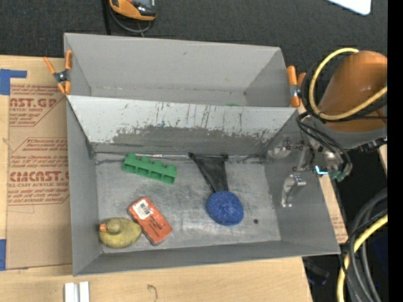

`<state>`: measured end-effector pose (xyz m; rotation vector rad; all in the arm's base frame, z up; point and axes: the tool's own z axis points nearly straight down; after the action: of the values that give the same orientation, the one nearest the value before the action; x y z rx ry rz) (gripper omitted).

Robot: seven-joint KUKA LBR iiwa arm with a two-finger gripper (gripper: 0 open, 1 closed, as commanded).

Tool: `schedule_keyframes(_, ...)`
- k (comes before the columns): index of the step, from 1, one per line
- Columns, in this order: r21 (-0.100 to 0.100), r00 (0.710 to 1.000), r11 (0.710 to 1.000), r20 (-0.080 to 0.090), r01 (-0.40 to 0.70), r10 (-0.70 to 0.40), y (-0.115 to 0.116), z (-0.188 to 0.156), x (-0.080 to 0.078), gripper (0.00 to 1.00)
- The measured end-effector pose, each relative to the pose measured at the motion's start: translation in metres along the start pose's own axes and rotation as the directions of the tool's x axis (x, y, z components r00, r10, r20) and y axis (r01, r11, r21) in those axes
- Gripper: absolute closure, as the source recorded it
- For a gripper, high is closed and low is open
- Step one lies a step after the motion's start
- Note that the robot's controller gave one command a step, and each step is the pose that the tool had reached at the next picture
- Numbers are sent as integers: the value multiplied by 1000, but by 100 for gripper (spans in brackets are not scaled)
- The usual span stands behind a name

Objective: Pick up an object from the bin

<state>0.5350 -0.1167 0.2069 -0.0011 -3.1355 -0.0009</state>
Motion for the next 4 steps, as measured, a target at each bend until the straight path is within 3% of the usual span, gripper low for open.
schedule_keyframes(1, 1, 1000, 1000, 8, 1, -1, 1, -5, -2, 0)
schedule_keyframes(2, -1, 996, 996, 11, -90, 90, 44, 66, 24, 0)
schedule_keyframes(3, 0, 998, 998, 4, 56, -56, 69, 78, 25, 0)
schedule_keyframes(4, -1, 995, 995, 7, -100, 100, 68, 84, 34, 0)
